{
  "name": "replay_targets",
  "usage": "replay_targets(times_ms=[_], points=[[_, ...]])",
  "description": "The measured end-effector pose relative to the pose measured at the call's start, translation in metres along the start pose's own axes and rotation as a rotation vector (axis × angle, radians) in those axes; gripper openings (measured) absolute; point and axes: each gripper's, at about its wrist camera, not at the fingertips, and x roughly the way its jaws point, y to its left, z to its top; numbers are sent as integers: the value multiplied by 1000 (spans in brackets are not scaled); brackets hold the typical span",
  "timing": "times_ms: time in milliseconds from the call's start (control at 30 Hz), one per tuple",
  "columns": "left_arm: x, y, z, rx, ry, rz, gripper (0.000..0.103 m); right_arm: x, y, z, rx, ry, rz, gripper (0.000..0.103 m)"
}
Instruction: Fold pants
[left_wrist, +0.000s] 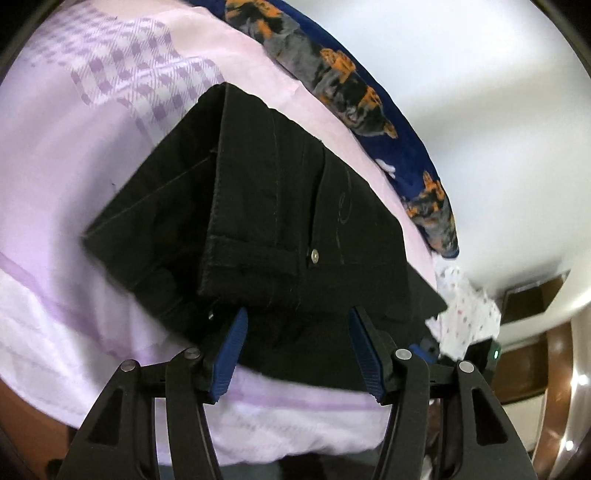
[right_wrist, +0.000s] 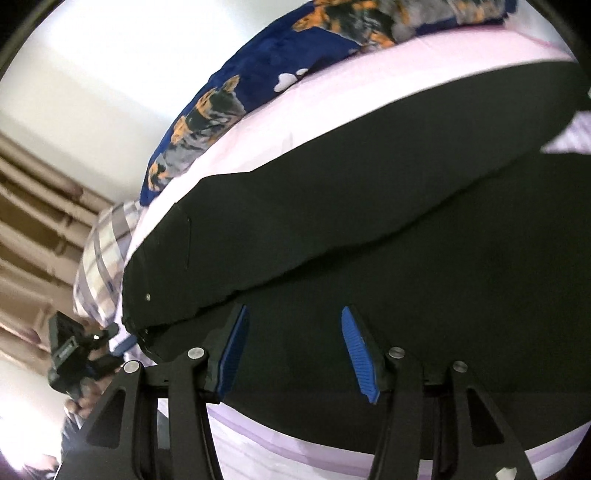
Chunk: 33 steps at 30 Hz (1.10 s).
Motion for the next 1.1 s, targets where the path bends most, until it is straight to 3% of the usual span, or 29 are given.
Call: replay_targets(times_ms=[133,233,300,367,533,700,867,967,1100], points=[[11,3,5,-63,-13,0,58,10,-4,-2,56,0,38,50],[13,3,8,-80,-39,-7,52,20,-7,-2,94,7,66,50],[11,2,12,-69,-70,13,22,25,-8,0,120,-6,94,50],[7,2,16,-77,-78,27,18,31,-8,6,148,-11,123,50],[-12,-6,28,-76,-118,29,14,33,-27,25,257,-57,162,51],[-19,-16,36,-24,-111,69,14,14,-60,50,334,-151,112,49],[-14,-12,40,-14,-94,102,14,-10,-90,73,364,-211,14,29],[-11,-11,39,8,-82,130,14,-19,-106,82,378,-225,-26,12],[-4,-9,40,47,-50,172,14,-29,-105,79,345,-223,-71,7]])
